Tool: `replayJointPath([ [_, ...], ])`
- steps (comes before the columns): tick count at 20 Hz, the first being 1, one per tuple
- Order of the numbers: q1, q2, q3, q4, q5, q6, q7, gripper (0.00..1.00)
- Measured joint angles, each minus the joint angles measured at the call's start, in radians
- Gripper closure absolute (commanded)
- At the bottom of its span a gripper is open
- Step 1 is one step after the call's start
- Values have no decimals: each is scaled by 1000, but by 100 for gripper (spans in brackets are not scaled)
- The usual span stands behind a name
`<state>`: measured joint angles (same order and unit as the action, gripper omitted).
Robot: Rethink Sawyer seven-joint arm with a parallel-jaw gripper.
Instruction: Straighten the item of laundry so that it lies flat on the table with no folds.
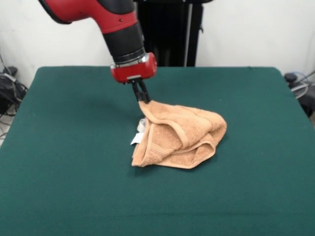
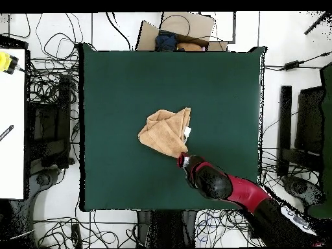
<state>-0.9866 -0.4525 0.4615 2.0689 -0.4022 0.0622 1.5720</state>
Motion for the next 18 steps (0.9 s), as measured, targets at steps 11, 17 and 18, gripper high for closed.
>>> replayJointPath([
  [11, 48, -33, -22, 1, 0, 0, 0, 100],
  [17, 138, -149, -46, 33, 17, 0, 0, 100],
  [18, 148, -167, -46, 37, 21, 0, 0, 100],
])
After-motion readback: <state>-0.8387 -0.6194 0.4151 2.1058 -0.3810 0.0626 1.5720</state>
